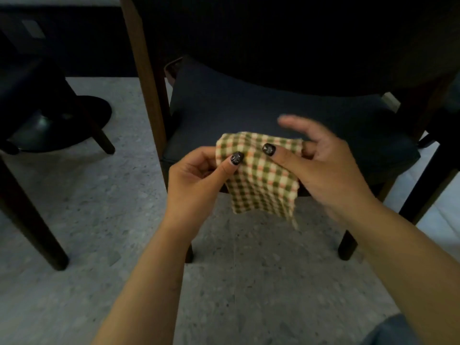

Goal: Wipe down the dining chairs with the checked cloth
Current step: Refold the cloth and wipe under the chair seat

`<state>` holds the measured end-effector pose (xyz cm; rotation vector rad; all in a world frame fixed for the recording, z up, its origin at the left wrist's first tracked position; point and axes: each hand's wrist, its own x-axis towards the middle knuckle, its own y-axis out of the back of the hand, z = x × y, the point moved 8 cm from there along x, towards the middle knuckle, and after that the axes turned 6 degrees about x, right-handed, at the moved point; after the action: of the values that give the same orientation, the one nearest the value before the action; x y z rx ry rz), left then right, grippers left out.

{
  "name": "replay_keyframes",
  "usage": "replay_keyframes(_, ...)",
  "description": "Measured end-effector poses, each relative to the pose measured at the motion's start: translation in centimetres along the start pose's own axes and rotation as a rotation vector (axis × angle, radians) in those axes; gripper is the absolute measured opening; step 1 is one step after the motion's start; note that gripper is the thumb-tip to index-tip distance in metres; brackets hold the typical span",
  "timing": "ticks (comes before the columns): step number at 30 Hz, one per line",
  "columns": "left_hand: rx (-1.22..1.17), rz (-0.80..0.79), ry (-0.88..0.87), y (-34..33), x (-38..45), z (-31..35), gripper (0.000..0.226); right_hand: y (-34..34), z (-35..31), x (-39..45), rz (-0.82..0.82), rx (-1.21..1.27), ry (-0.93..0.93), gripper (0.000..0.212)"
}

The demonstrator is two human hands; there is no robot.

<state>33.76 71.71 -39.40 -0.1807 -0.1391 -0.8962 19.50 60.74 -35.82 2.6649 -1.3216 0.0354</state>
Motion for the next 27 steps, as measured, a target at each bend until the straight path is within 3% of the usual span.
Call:
replay_keyframes(1, -0.014, 0.004, -0.011, 0.1, 0.0, 0.3, 0.014, -0.5, -0.3, -0.2, -0.064, -0.087, -0.003, 0.030)
replay_keyframes(4, -0.041, -0.008, -0.008, 0.2, -0.2, 0.5, 0.013, -1.6, -0.7, -0.8, -0.200, -0.213, -0.005, 0.050)
replay_keyframes(5, -0.040, -0.007, -0.009, 0.3, -0.2, 0.5, 0.012, -1.9, -0.9, -1.0, -0.219, -0.310, 0.021, 0.048)
replay_keyframes(7, -0.007, 0.025, -0.018, 1.0, -0.1, 0.5, 0.014, -2.4, -1.3, -1.1, -0.234, -0.474, 0.093, 0.023)
replay_keyframes(8, 0.001, 0.042, -0.017, 1.3, -0.1, 0.6, 0.014, -2.5, -1.4, -1.0, -0.236, -0.435, 0.105, 0.009)
replay_keyframes(10, -0.019, 0.024, -0.013, 1.3, -0.1, 1.0, 0.011, -2.6, -0.9, -0.8, -0.195, -0.103, 0.044, 0.020)
replay_keyframes(12, -0.044, 0.001, 0.020, 1.0, -0.3, 1.1, 0.011, -3.0, 1.0, -0.9, -0.096, 0.363, -0.181, 0.031)
replay_keyframes(14, -0.010, 0.045, 0.058, 1.2, -0.6, 1.0, 0.008, -4.9, 3.0, -1.8, -0.126, 0.655, -0.419, 0.034)
replay_keyframes(17, 0.099, 0.137, 0.093, 2.4, -0.6, 0.8, 0.005, -7.3, 5.1, -2.7, -0.185, 0.714, -0.541, 0.032)
replay_keyframes(20, 0.171, 0.210, 0.150, 3.8, -0.4, 0.0, 0.009, -7.0, 6.1, -2.2, -0.077, 0.540, -0.545, 0.028)
replay_keyframes(23, 0.055, 0.395, 0.261, 6.1, -0.3, -1.6, 0.010, -4.1, 4.8, 0.0, 0.211, 0.428, -0.367, 0.017)
replay_keyframes(25, -0.104, 0.544, 0.387, 7.6, -0.5, -3.1, 0.013, -2.1, 0.9, 1.5, 0.417, 0.126, 0.019, 0.013)
replay_keyframes(27, -0.260, 0.663, 0.501, 8.7, -1.1, -4.6, 0.019, -3.6, -2.8, 2.4, 0.457, -0.122, 0.444, 0.018)
